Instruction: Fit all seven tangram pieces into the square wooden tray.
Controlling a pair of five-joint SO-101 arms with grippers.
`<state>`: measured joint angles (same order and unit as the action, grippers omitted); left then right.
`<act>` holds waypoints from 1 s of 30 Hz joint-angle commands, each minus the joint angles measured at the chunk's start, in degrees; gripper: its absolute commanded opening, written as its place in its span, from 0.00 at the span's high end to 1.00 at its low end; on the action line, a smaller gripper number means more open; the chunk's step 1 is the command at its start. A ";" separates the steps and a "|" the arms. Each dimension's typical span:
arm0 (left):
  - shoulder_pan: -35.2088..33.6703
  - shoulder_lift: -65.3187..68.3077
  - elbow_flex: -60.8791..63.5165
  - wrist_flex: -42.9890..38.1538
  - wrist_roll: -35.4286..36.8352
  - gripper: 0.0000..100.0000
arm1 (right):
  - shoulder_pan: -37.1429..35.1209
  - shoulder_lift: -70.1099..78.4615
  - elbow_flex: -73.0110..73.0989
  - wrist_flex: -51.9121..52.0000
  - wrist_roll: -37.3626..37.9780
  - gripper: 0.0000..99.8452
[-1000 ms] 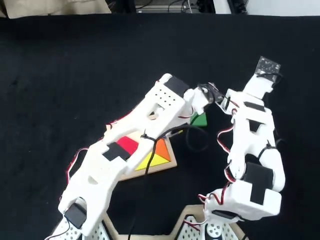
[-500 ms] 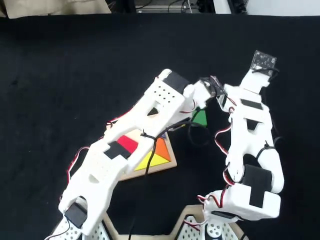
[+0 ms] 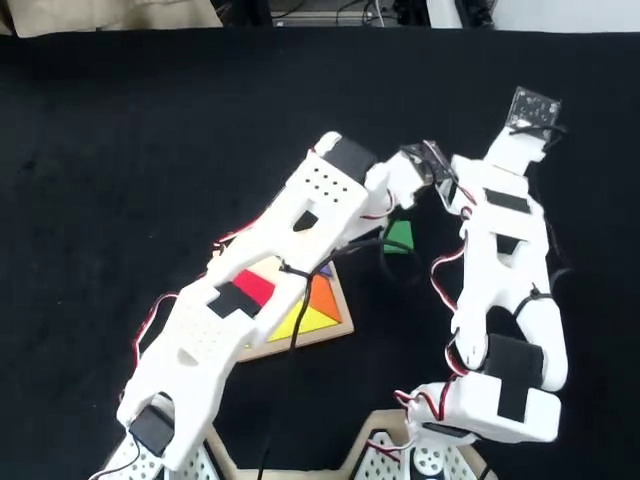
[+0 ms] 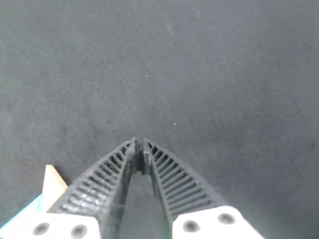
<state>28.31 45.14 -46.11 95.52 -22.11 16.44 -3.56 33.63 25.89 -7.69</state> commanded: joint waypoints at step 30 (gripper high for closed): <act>5.05 -16.00 5.76 5.27 1.93 0.97 | 3.43 25.01 -41.01 17.41 1.76 0.99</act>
<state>37.10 33.19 -39.96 100.26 -20.09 17.05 23.52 -4.09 42.77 -6.29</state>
